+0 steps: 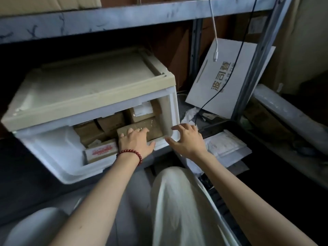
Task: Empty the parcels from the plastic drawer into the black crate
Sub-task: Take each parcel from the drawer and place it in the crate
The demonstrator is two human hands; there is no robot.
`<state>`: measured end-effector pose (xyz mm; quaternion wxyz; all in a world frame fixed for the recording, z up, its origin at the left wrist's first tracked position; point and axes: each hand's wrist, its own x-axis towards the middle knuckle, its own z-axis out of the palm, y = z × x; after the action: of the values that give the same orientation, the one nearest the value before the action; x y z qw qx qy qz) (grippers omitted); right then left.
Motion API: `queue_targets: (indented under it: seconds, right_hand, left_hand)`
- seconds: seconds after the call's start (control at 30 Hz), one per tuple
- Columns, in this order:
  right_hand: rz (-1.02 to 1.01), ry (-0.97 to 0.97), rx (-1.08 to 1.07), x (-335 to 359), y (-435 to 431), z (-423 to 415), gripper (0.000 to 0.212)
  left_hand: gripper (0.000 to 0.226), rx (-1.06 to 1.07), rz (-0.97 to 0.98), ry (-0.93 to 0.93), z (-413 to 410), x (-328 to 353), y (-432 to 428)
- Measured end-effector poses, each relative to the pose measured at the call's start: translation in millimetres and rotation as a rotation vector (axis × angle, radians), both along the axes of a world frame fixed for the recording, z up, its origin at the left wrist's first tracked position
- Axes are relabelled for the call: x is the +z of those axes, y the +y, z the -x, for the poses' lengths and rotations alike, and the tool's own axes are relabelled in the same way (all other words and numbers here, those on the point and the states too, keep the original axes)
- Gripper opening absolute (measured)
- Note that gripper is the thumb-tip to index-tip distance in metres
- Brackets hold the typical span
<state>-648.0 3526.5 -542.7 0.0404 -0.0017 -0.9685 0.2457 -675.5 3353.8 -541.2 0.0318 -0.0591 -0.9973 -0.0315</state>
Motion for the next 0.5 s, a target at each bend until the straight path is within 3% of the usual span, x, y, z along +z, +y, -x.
queue_targets:
  seconds: [0.23,0.4,0.5]
  right_hand:
    - [0.104,-0.022,0.136,3,-90,-5,0.057]
    - [0.035,-0.148,0.156,-12,-102,4,0.061]
    - [0.101,-0.16,0.187,-17,-110,14,0.058]
  left_hand:
    - [0.053,0.191,-0.016,-0.012,-32,6,-104]
    - [0.059,0.283,0.008,-0.106,-52,-10,-149]
    - [0.059,0.325,-0.113,-0.112,-43,-14,-160]
